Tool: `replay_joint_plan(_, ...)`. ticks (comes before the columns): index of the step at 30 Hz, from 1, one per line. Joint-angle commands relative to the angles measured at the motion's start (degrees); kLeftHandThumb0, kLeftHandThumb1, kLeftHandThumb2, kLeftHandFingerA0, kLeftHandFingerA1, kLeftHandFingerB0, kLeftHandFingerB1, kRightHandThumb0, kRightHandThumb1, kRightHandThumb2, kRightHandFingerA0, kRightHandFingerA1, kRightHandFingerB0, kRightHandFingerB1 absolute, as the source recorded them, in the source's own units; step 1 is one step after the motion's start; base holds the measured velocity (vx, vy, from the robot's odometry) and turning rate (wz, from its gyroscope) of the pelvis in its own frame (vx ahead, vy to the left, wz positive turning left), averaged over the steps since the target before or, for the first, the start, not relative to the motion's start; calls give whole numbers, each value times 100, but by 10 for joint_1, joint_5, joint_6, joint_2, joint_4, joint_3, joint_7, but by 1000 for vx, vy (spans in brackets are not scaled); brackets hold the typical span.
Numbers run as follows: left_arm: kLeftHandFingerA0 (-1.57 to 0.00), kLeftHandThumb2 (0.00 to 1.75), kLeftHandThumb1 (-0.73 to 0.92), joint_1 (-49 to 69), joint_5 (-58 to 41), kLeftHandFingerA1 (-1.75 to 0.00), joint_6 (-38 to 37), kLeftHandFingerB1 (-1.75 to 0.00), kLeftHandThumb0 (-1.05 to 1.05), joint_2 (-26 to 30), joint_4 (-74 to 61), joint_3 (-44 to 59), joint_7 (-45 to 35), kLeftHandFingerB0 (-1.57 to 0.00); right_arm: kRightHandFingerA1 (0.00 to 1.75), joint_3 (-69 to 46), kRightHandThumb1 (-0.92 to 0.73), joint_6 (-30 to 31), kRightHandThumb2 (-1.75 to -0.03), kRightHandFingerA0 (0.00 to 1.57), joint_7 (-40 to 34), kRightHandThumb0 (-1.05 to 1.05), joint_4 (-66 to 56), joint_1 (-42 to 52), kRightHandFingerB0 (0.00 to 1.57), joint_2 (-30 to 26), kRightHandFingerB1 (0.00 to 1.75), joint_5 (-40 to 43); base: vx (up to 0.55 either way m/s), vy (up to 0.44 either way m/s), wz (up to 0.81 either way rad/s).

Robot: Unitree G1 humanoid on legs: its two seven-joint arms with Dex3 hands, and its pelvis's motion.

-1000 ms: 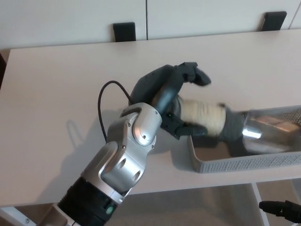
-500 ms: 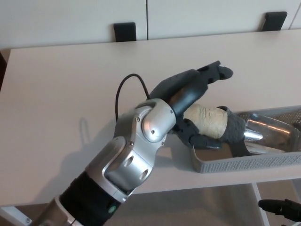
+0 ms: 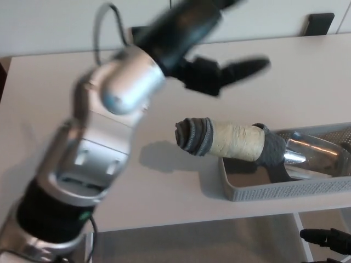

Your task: The robot walks towards a desk on which a shovel is kept on the left hand side and a container is kept on the right hand side. The robot picks up the shovel using its left hand and places it in the container.

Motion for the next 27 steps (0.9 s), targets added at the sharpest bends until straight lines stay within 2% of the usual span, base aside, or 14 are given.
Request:
replay_joint_plan(1, 0, 108, 62, -6, -234, -4, 179, -13, -95, 157, -366, 390, -211, 0, 68, 1, -42, -12, -58, 81, 15, -21, 25, 19, 60, -27, 58, -8, 0, 0, 0)
replay_joint_plan(4, -11, 99, 57, 256, -529, -8, 74, -20, -93, 224, -366, 595, -232, -11, 68, 4, -42, -25, -59, 80, 14, -23, 34, 27, 60, -33, 58, -16, 0, 0, 0)
replay_joint_plan(5, -3, 72, 57, 338, -572, -22, 13, -22, -97, 217, -366, 623, -250, -5, 65, 4, -44, -25, -52, 81, 15, -16, 36, 27, 62, -33, 55, -15, 0, 0, 0)
replay_joint_plan(7, -5, 92, 52, 499, -639, -12, -88, -13, -85, 156, -366, 657, -321, -10, 65, 2, -44, -26, -52, 79, 20, -17, 43, 26, 61, -30, 55, -9, 0, 0, 0)
replay_joint_plan(8, -1, 60, 63, 581, -670, -30, -107, -27, -88, 125, -355, 678, -382, -4, 65, 3, -43, -25, -52, 77, 23, -18, 40, 28, 60, -30, 55, -8, 0, 0, 0)
replay_joint_plan(12, -6, 99, 59, 739, -704, -28, -130, -29, -97, 84, -276, 739, -559, -5, 64, 6, -46, -23, -53, 78, 10, -16, 40, 27, 60, -29, 54, -15, 0, 0, 0)
replay_joint_plan(13, 0, 86, 14, 772, -706, -48, -127, -47, -39, 78, -236, 762, -611, 0, 68, 5, -44, -26, -58, 79, 7, -19, 46, 26, 60, -30, 58, -17, 0, 0, 0)
replay_joint_plan(14, 0, 86, 14, 796, -708, -48, -127, -47, -39, 69, -190, 781, -660, 0, 68, 3, -44, -28, -58, 79, 5, -19, 54, 21, 60, -31, 58, -15, 0, 0, 0)
replay_joint_plan(15, -17, 61, 64, 797, -711, -28, -120, -29, -95, 75, -178, 787, -663, -19, 68, 1, -44, -29, -58, 80, 5, -20, 59, 17, 61, -32, 58, -14, 0, 0, 0)
replay_joint_plan(16, 0, 88, 16, 799, -717, -49, -104, -47, -40, 89, -150, 807, -679, 0, 68, -2, -42, -32, -59, 79, 6, -22, 68, 14, 60, -34, 58, -11, 0, 0, 0)
replay_joint_plan(19, 0, 90, 18, 807, -739, -48, -98, -48, -40, 135, -110, 839, -689, 0, 68, -7, -43, -35, -58, 79, 6, -18, 74, 18, 61, -34, 58, -7, 0, 0, 0)
replay_joint_plan(20, -19, 62, 69, 815, -745, -28, -101, -28, -101, 153, -90, 846, -689, -19, 67, -2, -44, -32, -59, 78, 2, -20, 65, 22, 61, -36, 57, -12, 0, 0, 0)
replay_joint_plan(24, -21, 63, 72, 843, -751, -29, -129, -28, -99, 187, -75, 854, -689, -19, 66, -3, -45, -34, -57, 77, 1, -18, 72, 21, 59, -35, 56, -11, 0, 0, 0)
replay_joint_plan(27, -17, 101, 57, 846, -751, -42, -156, -37, -94, 195, -64, 859, -689, -9, 66, -4, -44, -38, -57, 78, 0, -19, 78, 18, 60, -33, 57, -10, 0, 0, 0)
